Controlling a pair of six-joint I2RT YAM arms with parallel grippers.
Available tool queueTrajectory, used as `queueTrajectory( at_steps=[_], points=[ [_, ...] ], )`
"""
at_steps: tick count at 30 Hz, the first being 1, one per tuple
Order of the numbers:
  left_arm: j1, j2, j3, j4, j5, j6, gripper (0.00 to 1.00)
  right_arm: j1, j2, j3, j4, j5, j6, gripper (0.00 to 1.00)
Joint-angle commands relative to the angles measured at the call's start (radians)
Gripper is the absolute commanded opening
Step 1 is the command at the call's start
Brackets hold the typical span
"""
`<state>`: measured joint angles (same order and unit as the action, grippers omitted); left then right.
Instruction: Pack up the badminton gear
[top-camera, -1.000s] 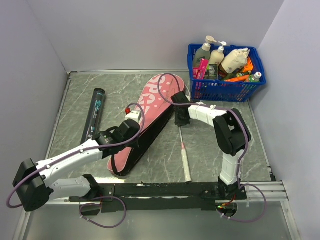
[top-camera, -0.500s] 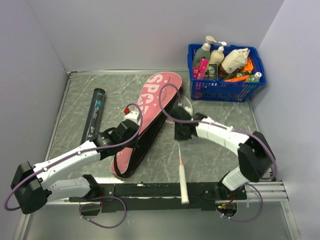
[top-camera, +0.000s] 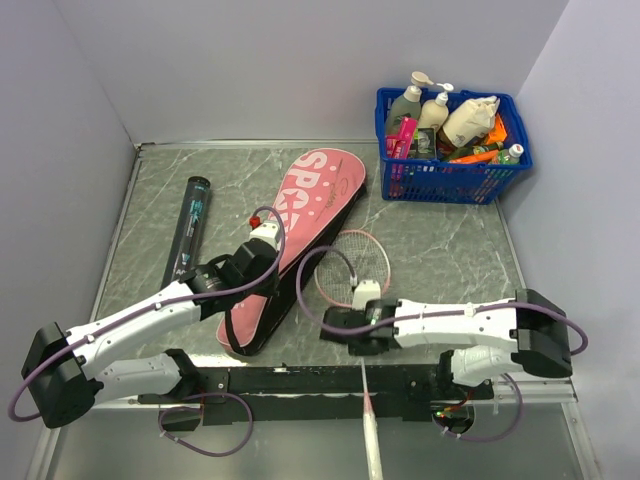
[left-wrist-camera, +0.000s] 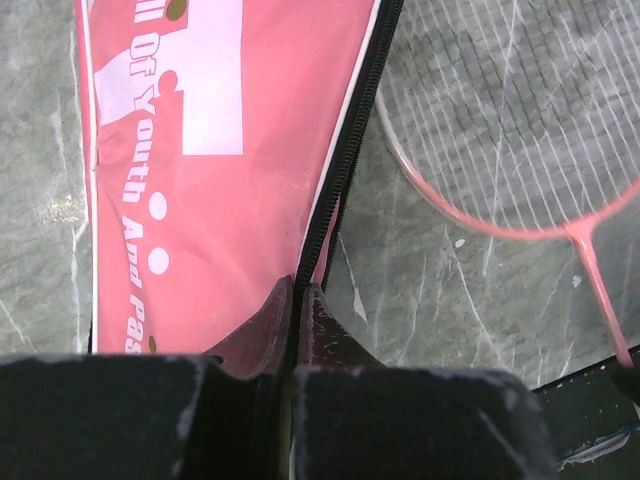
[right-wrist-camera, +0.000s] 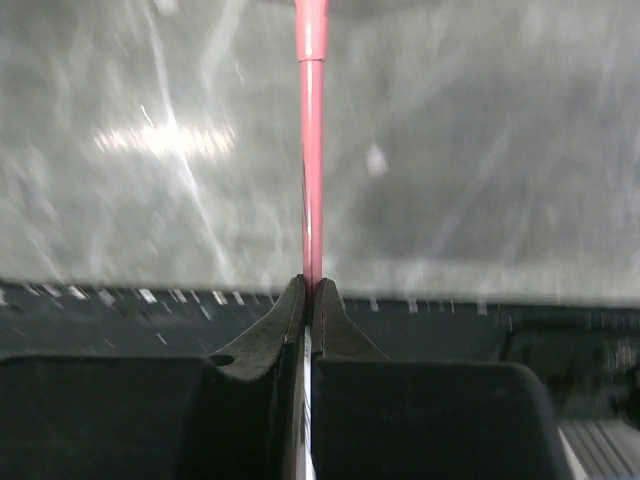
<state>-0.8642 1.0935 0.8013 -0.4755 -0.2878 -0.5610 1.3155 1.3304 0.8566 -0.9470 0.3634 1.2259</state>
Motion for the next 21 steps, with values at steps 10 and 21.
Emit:
queueTrajectory(
  at_steps=[10, 21],
  points=[
    [0.002, -0.009, 0.009, 0.055, 0.029, 0.001, 0.01, 0.381, 0.113, 0.268, -0.618, 0.152, 0.606, 0.00],
    [0.001, -0.023, 0.022, 0.051, 0.039, 0.000, 0.01, 0.343, 0.052, 0.242, -0.423, 0.204, 0.514, 0.00]
  ],
)
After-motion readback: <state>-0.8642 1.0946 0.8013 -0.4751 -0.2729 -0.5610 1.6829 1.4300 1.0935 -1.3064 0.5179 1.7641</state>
